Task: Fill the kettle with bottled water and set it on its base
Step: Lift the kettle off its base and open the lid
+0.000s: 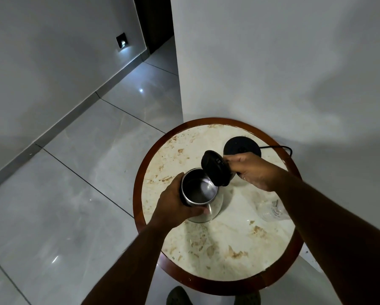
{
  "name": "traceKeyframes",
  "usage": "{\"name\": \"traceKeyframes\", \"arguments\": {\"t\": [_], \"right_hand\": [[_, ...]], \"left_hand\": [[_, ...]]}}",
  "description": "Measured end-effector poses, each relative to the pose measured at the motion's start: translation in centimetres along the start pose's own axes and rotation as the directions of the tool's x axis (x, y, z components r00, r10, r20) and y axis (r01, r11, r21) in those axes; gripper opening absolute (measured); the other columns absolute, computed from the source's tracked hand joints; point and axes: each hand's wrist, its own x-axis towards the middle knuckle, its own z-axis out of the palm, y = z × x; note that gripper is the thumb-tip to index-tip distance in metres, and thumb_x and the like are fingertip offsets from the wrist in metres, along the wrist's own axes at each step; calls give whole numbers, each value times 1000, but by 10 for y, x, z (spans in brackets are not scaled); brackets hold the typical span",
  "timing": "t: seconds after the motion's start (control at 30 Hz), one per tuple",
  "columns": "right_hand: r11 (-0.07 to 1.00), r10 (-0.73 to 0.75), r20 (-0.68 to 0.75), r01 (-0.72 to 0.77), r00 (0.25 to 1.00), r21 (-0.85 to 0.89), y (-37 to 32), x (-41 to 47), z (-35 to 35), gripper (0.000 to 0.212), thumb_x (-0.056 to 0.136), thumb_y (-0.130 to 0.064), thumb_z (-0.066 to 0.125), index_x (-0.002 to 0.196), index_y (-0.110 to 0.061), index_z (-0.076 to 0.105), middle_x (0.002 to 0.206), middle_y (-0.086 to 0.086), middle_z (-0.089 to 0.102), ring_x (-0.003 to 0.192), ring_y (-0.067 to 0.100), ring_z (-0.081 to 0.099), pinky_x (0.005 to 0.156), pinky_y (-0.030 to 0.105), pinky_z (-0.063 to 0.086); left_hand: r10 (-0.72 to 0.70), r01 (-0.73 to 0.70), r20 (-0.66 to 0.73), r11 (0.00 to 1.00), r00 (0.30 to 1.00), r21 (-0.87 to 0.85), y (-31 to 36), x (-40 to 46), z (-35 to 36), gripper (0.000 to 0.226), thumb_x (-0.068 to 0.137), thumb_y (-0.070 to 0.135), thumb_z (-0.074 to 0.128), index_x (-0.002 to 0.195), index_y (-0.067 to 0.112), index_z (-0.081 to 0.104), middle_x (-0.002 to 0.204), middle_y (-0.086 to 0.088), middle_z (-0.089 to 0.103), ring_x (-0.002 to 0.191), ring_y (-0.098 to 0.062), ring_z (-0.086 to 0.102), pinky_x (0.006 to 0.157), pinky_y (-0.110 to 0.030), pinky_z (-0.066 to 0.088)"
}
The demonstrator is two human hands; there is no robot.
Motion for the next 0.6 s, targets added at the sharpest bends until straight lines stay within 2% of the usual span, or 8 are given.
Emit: {"name": "traceKeyframes", "arguments": {"t": [0.13,0.23,0.3,0.37,0.43,0.5,0.53,0.6], "right_hand": [[998,32,-3,-32,999,50,1,0,1,25,88,-25,62,106,-11,72,92,6,72,82,4,66,86,26,40],[998,59,-60,-58,996,9,-4,-4,2,27,88,-35,59,103,-16,72,102,5,73,100,13,64,89,29,39],[999,47,-170,-43,984,28,-8,-10,0,37,83,-46,61,106,-18,70,107,3,72,108,17,62,91,29,41],[994,10,-296,-42,955,-102,-11,-21,-6,53,79,-55,63,116,-16,64,117,-2,67,109,14,60,86,26,43],[951,-41,-386,-83,922,-299,-11,-34,-16,61,78,-56,64,126,-19,58,124,-6,59,114,13,55,89,26,40],[902,-108,-441,-99,891,-420,-6,-53,-27,57,79,-51,67,126,-19,59,128,-1,61,111,13,57,87,22,40],[874,-158,-458,-92,875,-477,-4,-62,-31,53,79,-48,69,122,-17,61,123,1,65,102,11,59,82,18,40],[798,-235,-472,-108,850,-592,6,-83,-42,45,79,-44,71,112,-13,67,110,5,70,85,7,56,71,13,36]], "left_hand": [[-9,9,-3,1000,1000,-9,-1,0,1,87,46,50,90,116,63,40,114,42,55,106,16,52,75,-5,46],[-43,43,-13,999,999,-6,3,-3,2,88,44,58,88,118,62,39,114,42,56,107,13,54,80,-11,47],[-77,77,-44,997,996,-1,4,-11,3,99,45,65,85,130,55,35,123,36,55,113,5,55,84,-14,44],[-178,179,-99,984,979,0,-1,-25,8,122,46,68,83,147,35,23,142,16,49,125,-11,51,90,-19,38],[-314,317,-219,948,924,-23,-9,-44,16,133,44,72,80,151,25,15,151,-1,42,132,-23,46,94,-27,38],[-445,454,-308,890,841,-46,-14,-65,34,133,41,80,72,147,15,25,147,-8,46,131,-29,47,96,-34,41],[-503,520,-306,854,809,-30,-17,-75,42,130,41,84,66,143,11,34,142,-10,51,129,-30,49,96,-36,42],[-576,600,-223,798,786,54,-19,-85,64,119,47,89,58,133,7,49,131,-13,61,121,-31,56,93,-36,44]]}}
